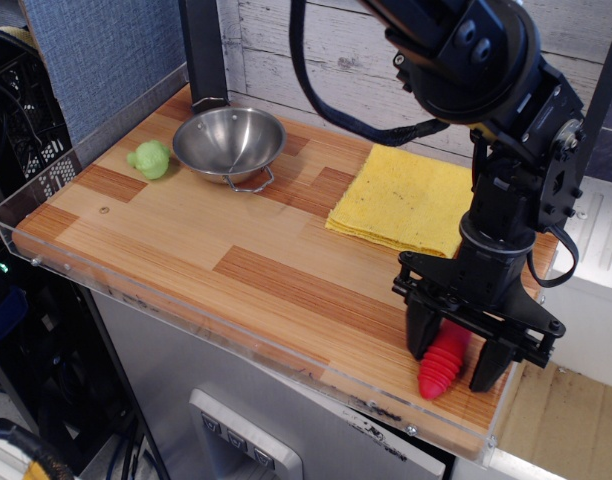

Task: Pick up the spoon and put it on the yellow cloth

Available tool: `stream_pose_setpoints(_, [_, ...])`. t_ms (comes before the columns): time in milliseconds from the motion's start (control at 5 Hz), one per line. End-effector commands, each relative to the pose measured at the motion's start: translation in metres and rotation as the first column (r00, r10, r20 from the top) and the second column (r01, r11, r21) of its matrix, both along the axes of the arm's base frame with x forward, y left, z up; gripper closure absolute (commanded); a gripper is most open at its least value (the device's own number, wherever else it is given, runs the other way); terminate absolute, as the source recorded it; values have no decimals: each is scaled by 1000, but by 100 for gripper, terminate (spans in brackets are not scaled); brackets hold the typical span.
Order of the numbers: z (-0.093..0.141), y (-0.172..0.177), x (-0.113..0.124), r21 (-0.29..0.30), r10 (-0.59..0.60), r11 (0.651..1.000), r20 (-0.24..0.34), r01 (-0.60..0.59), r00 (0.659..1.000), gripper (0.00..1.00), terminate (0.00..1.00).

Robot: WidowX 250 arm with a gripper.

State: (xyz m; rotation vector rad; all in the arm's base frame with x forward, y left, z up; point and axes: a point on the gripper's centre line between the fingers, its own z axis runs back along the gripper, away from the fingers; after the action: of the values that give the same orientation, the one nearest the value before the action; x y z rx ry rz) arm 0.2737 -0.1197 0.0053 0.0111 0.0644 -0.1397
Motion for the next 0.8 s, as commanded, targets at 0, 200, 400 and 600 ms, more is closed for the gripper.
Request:
stream_pose_setpoints(0, [76,18,18,-23,-10,1000,116,13,993,100,0])
stream_pose_setpoints(200, [128,35,32,-36,-5,999,202,12,979,100,0])
stream_pose_setpoints(400, [167,60,57,-64,54,997,278,-38,959,100,0])
stream_pose_setpoints(600, [145,82,86,-31,76,997,235,-71,969,100,0])
